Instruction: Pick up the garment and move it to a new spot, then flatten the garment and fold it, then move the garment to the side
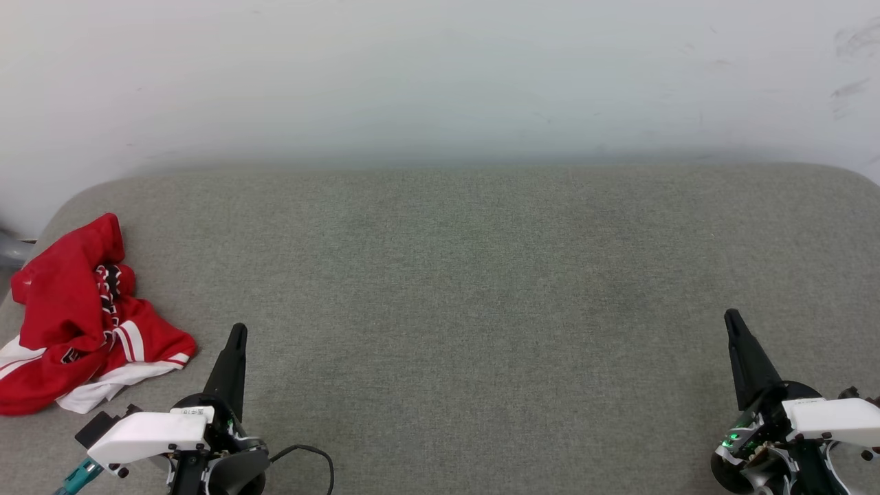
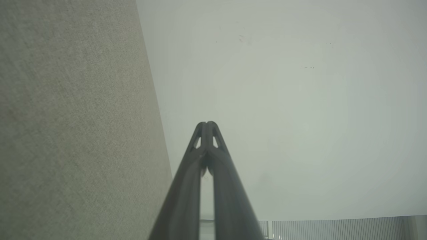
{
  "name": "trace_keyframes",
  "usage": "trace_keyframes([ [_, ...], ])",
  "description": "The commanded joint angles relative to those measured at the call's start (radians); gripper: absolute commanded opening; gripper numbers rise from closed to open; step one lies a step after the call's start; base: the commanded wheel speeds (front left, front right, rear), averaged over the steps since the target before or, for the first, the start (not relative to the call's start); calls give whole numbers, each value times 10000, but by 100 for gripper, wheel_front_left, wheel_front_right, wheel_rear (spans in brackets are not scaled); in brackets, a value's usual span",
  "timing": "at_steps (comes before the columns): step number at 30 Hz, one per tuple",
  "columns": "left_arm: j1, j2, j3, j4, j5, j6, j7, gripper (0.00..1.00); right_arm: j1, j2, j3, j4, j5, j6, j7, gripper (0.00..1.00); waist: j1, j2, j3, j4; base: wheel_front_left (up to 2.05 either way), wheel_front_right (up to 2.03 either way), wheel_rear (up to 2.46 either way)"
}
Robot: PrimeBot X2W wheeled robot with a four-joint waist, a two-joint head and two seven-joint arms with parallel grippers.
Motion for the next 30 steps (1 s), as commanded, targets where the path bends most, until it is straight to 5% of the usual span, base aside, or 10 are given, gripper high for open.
trace_keyframes([
  [1, -77, -19, 27, -1, 5, -41, 45, 0, -129, 32, 6, 9, 12, -3, -7, 0, 0, -1, 0, 0, 0, 0, 0],
  [28, -77, -19, 27, -1, 5, -41, 45, 0, -129, 32, 6, 8, 12, -3, -7, 0, 0, -1, 0, 0, 0, 0, 0],
  [29, 1, 0, 0, 9, 0, 2, -2, 100, 1, 0, 2, 7, 0, 0, 0, 100, 0, -1, 0, 0, 0, 0, 0],
  [30, 36, -4, -18, 72, 0, 8, -14, 100, 43, 2, 6, 72, 0, -2, -1, 100, 0, -1, -1, 0, 0, 0, 0],
])
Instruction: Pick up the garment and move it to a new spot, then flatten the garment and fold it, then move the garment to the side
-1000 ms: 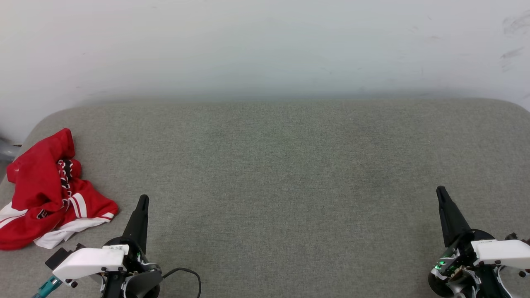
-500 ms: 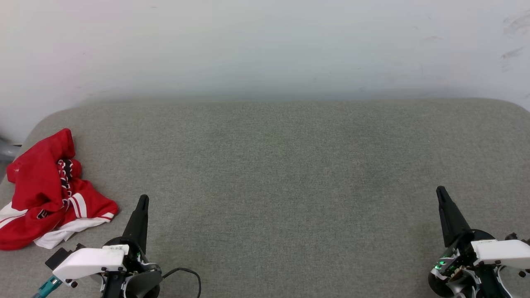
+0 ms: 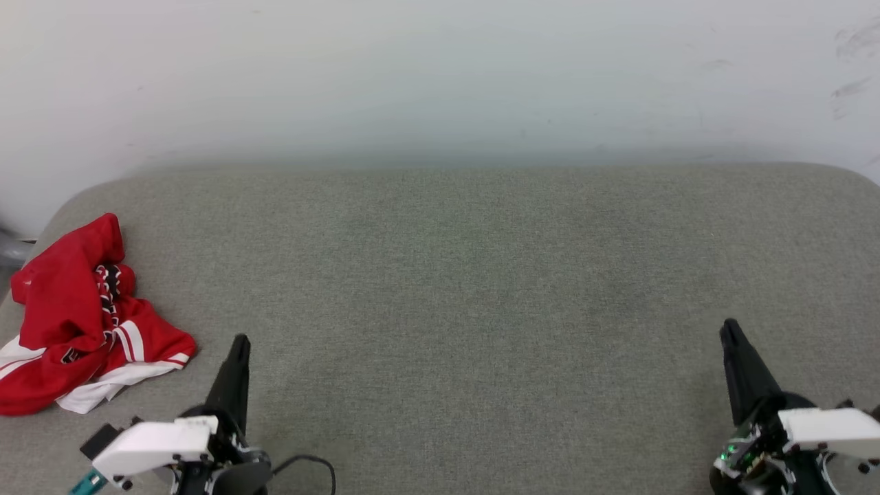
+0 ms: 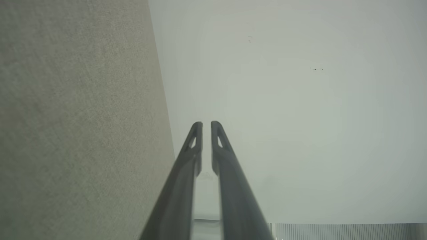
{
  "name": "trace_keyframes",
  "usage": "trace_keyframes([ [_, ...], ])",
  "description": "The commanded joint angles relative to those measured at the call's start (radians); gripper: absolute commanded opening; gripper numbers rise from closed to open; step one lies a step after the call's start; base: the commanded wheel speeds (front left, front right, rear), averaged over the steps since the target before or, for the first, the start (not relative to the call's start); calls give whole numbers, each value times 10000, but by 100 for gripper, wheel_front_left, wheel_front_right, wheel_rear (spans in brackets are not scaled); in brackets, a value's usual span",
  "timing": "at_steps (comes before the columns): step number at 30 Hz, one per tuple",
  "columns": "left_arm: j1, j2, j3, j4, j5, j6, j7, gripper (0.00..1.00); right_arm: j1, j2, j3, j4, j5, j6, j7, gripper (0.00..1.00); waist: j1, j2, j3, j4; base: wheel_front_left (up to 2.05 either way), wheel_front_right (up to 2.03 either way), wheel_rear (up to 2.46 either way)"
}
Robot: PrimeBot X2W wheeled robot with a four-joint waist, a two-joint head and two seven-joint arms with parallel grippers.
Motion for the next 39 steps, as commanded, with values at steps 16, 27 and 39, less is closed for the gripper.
trace_keyframes([
  [16, 136, 14, -679, -854, 306, -2, -744, 100, 256, 3, 494, -802, -605, 0, -749, 100, 0, 0, 1, 33, 0, 0, 0],
  [27, 154, 358, -1311, -1430, 2473, -7, -1210, 100, 299, -69, 695, -1363, -3554, 0, -1219, 100, 0, 0, -15, 92, 0, 0, 0],
  [39, 282, 331, -1360, -1728, 5732, -12, -1662, 100, 399, -110, 829, -1826, -7483, 0, -1386, 100, 0, 0, -49, 125, 0, 0, 0],
])
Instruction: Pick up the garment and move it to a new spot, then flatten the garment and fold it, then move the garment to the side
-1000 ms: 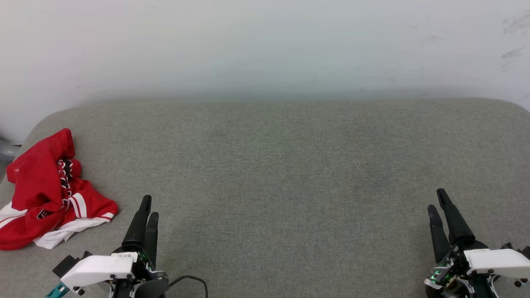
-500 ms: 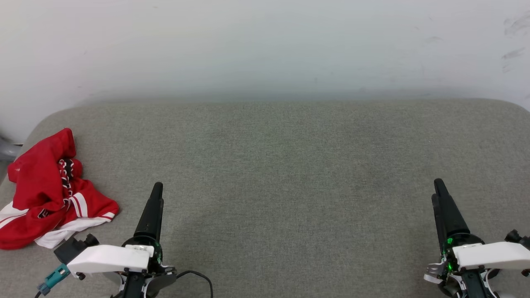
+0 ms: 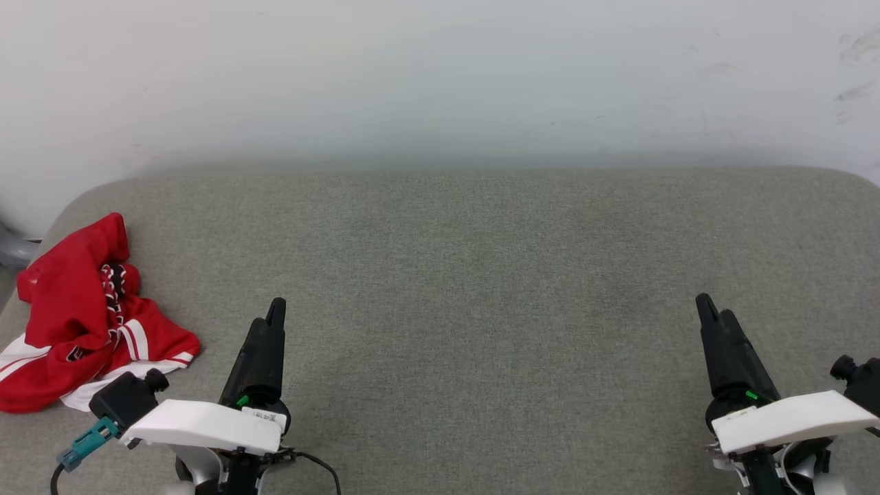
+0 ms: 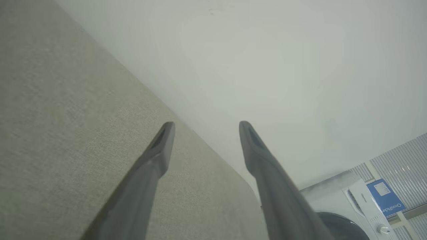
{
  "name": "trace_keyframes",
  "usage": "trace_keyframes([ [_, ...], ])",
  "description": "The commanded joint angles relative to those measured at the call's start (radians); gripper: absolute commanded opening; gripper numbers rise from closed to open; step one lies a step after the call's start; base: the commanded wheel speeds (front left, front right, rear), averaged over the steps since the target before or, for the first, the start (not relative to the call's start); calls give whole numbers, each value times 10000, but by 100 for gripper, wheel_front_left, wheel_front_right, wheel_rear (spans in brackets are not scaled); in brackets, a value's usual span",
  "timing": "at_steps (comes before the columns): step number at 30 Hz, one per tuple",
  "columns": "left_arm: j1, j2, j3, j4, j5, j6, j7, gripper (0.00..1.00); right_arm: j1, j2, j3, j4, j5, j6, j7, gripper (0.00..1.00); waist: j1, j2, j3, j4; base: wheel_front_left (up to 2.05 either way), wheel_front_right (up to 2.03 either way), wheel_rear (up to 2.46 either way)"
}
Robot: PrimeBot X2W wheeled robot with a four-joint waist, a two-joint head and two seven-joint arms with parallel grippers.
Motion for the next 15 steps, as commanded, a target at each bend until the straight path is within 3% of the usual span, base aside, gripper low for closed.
trace_keyframes([
  [1, -33, 30, -27, -220, 508, -20, -106, 100, -33, -66, 42, -262, -549, 1, -53, 100, 0, -1, -3, 4, 0, 0, 0],
  [15, 124, 266, -195, -424, 3002, -13, -532, 100, 223, -110, -48, -883, -3366, 1, 164, 100, 0, -1, -9, 42, 0, 0, 0],
])
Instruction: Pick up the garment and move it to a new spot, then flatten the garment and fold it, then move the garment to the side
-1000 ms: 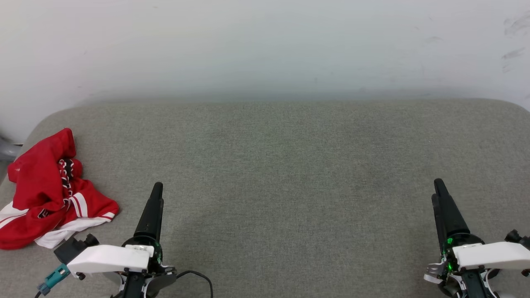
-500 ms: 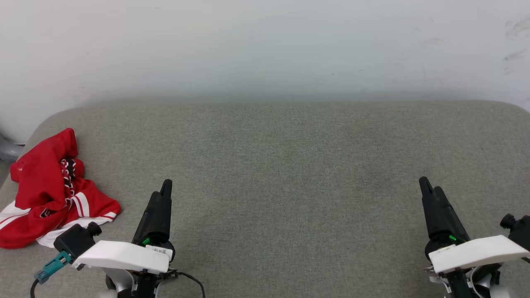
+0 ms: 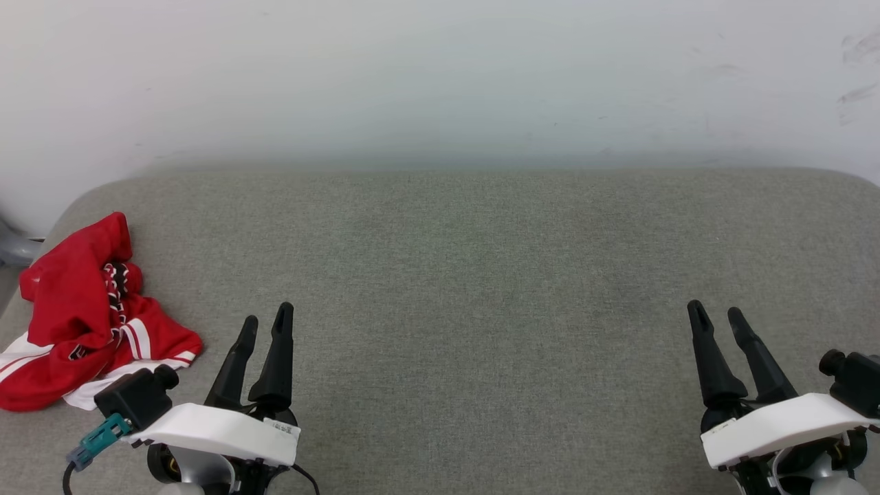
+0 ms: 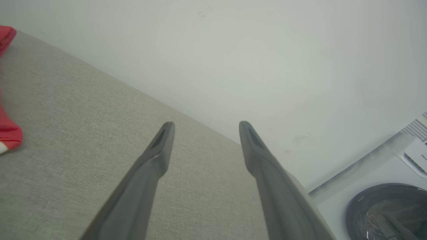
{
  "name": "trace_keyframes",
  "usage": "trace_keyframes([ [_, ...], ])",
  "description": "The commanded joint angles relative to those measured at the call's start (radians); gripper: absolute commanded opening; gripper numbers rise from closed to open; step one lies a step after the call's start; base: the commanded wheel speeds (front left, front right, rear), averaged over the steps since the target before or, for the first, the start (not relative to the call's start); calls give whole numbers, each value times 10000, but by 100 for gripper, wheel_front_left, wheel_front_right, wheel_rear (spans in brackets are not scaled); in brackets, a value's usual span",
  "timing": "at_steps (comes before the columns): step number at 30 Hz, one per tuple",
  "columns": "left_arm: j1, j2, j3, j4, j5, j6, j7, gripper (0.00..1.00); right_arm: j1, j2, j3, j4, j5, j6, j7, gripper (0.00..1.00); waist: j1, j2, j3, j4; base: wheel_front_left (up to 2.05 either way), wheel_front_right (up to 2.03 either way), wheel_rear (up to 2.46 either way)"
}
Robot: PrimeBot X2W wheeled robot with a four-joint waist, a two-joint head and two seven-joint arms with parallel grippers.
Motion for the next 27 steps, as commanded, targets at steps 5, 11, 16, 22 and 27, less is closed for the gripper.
trace_keyframes([
  [5, 5, 141, -75, -215, 788, -17, -225, 100, 44, -65, -59, -379, -899, 1, 57, 100, 0, 0, -9, 12, 0, 0, 0],
  [11, 75, 159, -168, -286, 1514, -21, -400, 100, 190, -44, -64, -613, -1763, 1, 178, 100, 0, 0, -30, 26, 0, 0, 0],
  [16, 114, 161, -214, -307, 2054, -24, -540, 100, 317, -12, -87, -764, -2415, 1, 311, 100, 0, 0, -46, 41, 0, 0, 0],
  [22, 151, 167, -255, -296, 2672, -27, -691, 100, 393, 29, -84, -924, -3088, 1, 387, 100, 0, 0, -50, 53, 0, 0, 0],
  [27, 184, 161, -269, -268, 3135, -29, -814, 100, 458, 56, -39, -1033, -3600, 1, 394, 100, 0, 0, -49, 45, 0, 0, 0],
])
